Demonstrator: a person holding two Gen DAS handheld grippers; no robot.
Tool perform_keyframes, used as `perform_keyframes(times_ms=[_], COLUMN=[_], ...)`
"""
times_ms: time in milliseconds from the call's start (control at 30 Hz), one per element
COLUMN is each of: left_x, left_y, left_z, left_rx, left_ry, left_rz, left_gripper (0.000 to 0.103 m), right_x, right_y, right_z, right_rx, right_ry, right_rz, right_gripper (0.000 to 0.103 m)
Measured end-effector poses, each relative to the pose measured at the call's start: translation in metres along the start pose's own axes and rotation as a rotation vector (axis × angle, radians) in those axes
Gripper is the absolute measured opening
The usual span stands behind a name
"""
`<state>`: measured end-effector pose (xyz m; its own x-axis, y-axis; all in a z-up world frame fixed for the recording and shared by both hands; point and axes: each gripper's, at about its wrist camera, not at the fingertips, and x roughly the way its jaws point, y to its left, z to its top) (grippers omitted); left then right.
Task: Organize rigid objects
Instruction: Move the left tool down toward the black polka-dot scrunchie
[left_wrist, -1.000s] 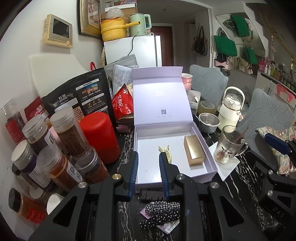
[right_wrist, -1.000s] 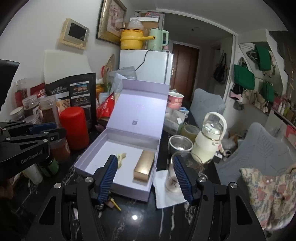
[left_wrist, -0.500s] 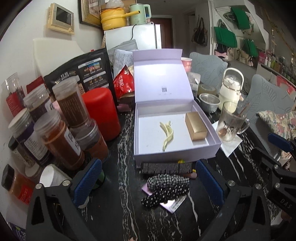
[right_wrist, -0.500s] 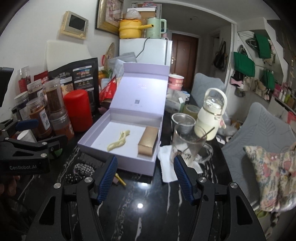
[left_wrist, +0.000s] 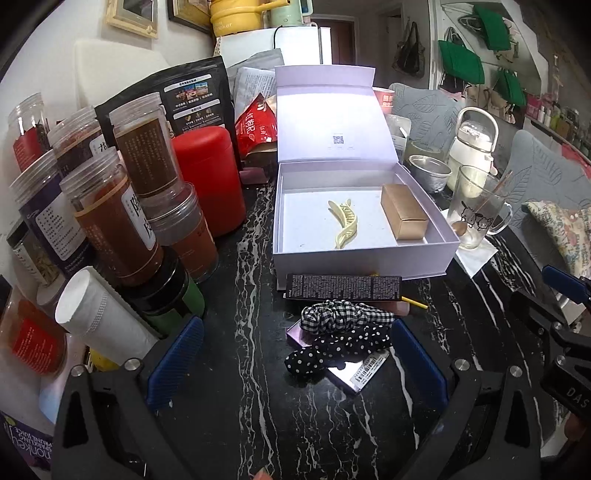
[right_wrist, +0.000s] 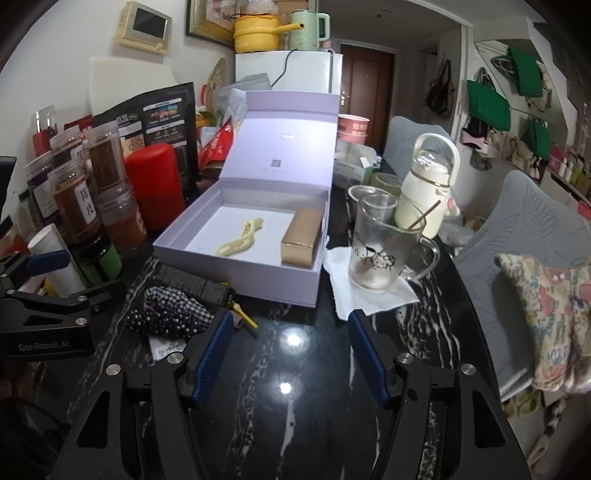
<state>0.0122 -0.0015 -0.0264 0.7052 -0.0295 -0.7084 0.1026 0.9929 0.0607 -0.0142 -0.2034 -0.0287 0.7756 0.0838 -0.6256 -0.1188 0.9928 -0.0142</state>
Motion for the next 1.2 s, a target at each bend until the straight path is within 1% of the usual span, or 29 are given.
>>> perform_keyframes(times_ms=[200, 333, 533, 800, 933, 1200], left_x=[0.017, 0.027, 0.045, 0.071, 0.081, 0.095], left_y=[0.001, -0.002, -0.01, -0.017, -0.021, -0.028], left_z=[-0.008, -0.013, -0.016, -0.02, -0.022, -0.024], left_rx=[-0.036, -0.057, -0.054, -0.059, -0.052, -0.063], left_ry=[0.033, 0.033, 0.048, 0.096, 0.127, 0.179], left_rz=[-0.044, -0.068, -0.084, -0.111, -0.112, -0.134], left_gripper=[0.103, 0.103, 0.103, 0.103, 0.103, 0.103], right_x=[0.009, 0.018, 0.035, 0.052, 0.06, 0.067], right_y=[-0.003, -0.007, -0.01, -0.017, -0.021, -0.025], right_z=[-0.01, -0.016, -0.022, -0.025, -0.025, -0.024], right_rx=[0.019, 0.025, 0.026, 0.043, 0.056, 0.067], right_ry=[0.023, 0.049, 0.086, 0.121, 0.137, 0.153], right_rz=[0.001, 0.005, 0.011, 0.008, 0.005, 0.004], right_gripper=[0.065, 0.065, 0.065, 0.065, 0.065, 0.065])
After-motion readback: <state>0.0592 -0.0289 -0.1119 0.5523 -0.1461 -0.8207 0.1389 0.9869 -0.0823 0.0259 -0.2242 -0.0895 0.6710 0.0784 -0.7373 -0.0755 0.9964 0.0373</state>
